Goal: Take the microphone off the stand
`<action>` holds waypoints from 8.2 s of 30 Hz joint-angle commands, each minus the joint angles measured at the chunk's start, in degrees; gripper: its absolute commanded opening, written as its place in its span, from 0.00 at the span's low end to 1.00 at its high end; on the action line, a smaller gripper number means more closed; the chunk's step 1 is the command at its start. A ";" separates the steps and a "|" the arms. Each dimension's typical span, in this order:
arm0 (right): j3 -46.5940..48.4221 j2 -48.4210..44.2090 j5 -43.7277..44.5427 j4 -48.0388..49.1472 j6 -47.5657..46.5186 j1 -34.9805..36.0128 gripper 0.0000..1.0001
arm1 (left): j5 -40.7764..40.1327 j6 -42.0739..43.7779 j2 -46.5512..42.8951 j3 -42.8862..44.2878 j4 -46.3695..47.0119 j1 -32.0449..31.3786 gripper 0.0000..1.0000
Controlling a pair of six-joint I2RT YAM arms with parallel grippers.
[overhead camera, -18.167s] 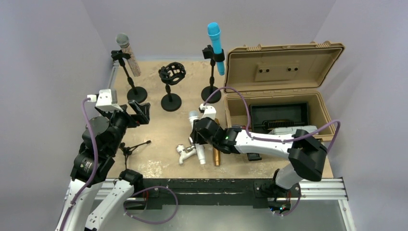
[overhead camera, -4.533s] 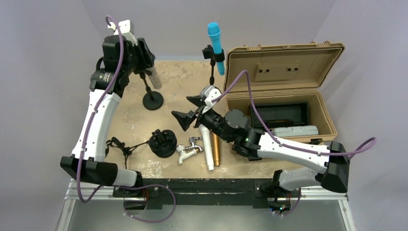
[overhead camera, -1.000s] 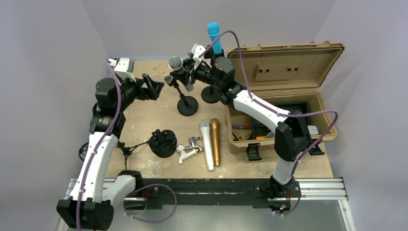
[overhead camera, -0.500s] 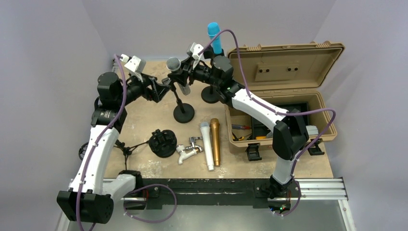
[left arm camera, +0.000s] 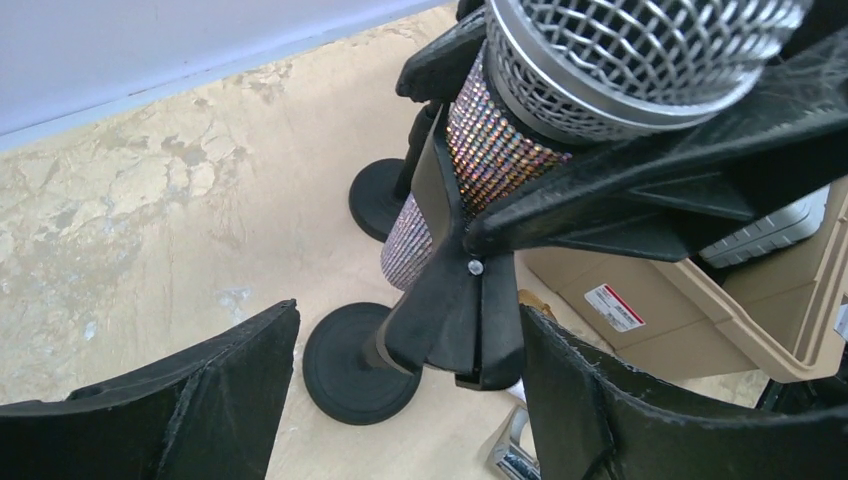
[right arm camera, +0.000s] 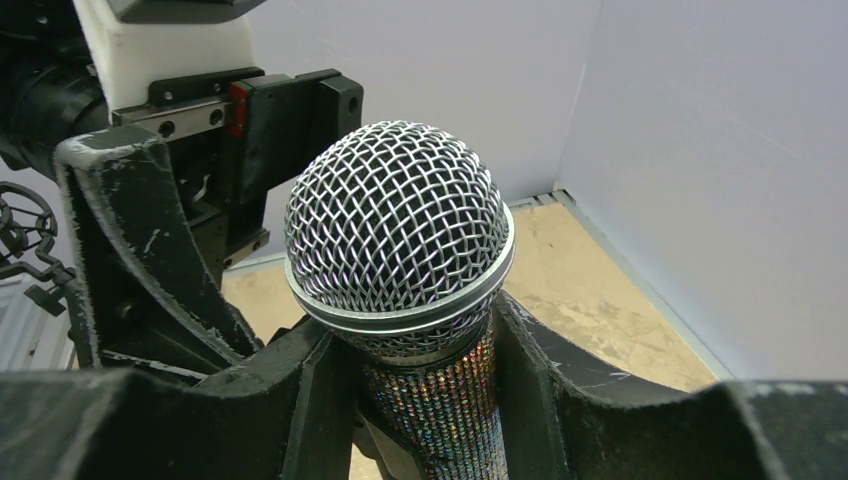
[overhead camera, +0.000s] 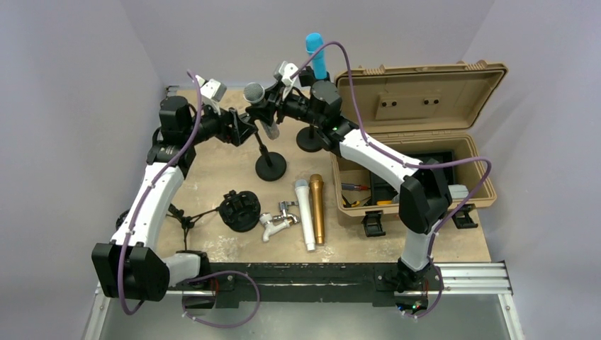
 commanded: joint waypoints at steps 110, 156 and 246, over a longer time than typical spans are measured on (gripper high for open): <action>-9.57 -19.27 26.70 -31.60 13.53 9.06 0.05 | -40.96 -3.79 -2.08 8.00 -11.91 -9.48 0.50; -14.28 -8.59 48.39 -50.13 25.53 9.86 0.59 | -41.89 -5.22 -11.60 8.50 -14.23 -9.68 0.88; -32.67 -23.98 32.73 1.79 9.17 9.79 0.66 | -30.35 -12.21 9.29 17.74 -31.53 -0.20 0.96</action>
